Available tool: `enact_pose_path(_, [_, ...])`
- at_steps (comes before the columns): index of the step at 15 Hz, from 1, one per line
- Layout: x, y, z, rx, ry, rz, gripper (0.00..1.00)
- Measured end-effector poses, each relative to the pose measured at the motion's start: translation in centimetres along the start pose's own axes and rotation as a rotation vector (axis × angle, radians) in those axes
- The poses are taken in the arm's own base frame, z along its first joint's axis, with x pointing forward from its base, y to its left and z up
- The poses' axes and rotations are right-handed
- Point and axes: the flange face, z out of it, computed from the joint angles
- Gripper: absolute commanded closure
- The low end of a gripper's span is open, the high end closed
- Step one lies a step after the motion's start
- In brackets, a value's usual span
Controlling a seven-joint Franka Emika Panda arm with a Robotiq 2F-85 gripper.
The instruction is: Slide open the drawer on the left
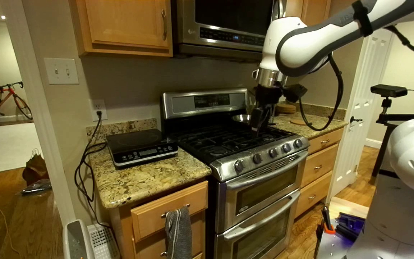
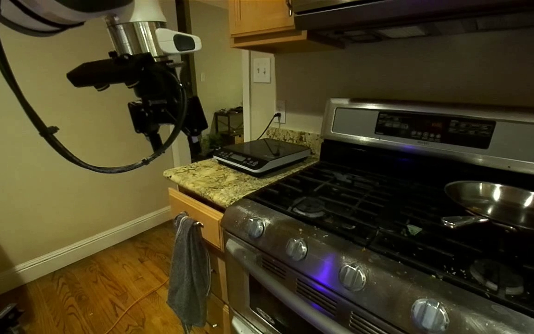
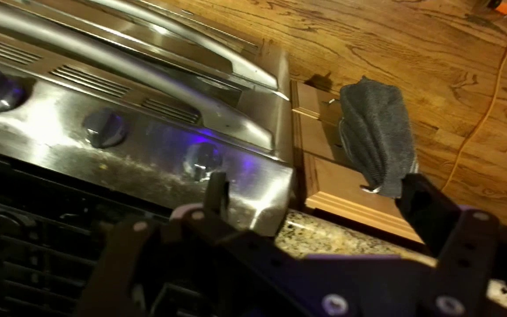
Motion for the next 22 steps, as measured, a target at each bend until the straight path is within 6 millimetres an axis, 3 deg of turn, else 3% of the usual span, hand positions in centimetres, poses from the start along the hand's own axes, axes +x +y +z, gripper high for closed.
enact_pose_path(7, [1.5,-8.5,2.2,0.140,0.027,-0.277,0.00])
enact_pose_path(17, [1.6,-9.7,2.8,0.143,0.021,-0.330,0.00])
enact_pose_path(22, [2.2,-13.3,6.3,0.120,0.003,-0.413,0.00])
